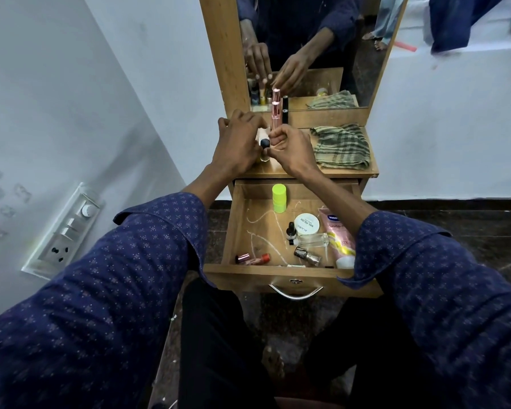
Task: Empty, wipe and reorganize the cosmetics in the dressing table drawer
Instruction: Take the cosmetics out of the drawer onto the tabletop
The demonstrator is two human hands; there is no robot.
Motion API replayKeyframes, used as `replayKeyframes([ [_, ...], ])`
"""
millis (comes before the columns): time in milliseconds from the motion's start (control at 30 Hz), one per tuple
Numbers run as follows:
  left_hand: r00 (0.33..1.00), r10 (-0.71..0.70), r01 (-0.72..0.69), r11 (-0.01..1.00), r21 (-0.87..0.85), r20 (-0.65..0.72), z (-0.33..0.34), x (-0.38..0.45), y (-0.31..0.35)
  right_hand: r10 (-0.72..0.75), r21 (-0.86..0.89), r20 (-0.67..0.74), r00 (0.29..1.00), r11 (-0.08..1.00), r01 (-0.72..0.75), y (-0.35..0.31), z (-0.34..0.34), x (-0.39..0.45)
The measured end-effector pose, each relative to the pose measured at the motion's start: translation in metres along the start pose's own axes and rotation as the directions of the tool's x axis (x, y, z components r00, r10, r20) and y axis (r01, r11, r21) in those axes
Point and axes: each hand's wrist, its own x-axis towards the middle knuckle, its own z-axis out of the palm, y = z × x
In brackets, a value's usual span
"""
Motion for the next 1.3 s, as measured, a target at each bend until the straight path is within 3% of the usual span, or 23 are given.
replayKeyframes([
  [200, 0.979, 0.150, -0.156, 0.987, -0.028, -0.139, -0.008, -0.029, 0.018, -0.107, -0.090, -0.045, 0.993, 0.991, 0.103, -0.013, -0.017, -0.020],
  [300, 0.967, 0.215, -0.221, 0.975, -0.033, -0.137, -0.006, -0.063, 0.020, -0.118, -0.053, 0.056, 0.991, 0.991, 0.121, -0.013, -0.029, -0.050],
  [467, 0.958, 0.210, -0.197, 0.977, -0.084, 0.197, 0.014, -0.106, 0.011, -0.071, -0.076, 0.393, 0.917, 0.991, 0.110, 0.000, -0.048, -0.099],
  [600, 0.822, 0.168, -0.191, 0.982, -0.015, 0.544, 0.028, -0.122, 0.018, 0.029, -0.215, 0.634, 0.773, 0.967, 0.140, 0.012, -0.048, -0.128],
  [700, 0.734, 0.099, -0.166, 0.985, 0.037, 0.672, 0.041, -0.133, 0.022, 0.079, -0.410, 0.609, 0.790, 0.883, 0.228, 0.025, -0.045, -0.145],
  [833, 0.724, 0.066, -0.141, 0.989, 0.054, 0.687, 0.052, -0.142, 0.025, 0.174, -0.554, 0.537, 0.825, 0.811, 0.190, 0.036, -0.049, -0.157],
  [1033, 0.699, 0.052, -0.124, 0.991, 0.049, 0.713, 0.055, -0.146, 0.030, 0.260, -0.600, 0.460, 0.849, 0.796, 0.081, 0.049, -0.047, -0.173],
  [1300, 0.712, -0.003, -0.025, 0.999, 0.030, 0.702, 0.060, -0.152, 0.029, 0.267, -0.602, 0.447, 0.854, 0.796, 0.066, 0.047, -0.046, -0.178],
])
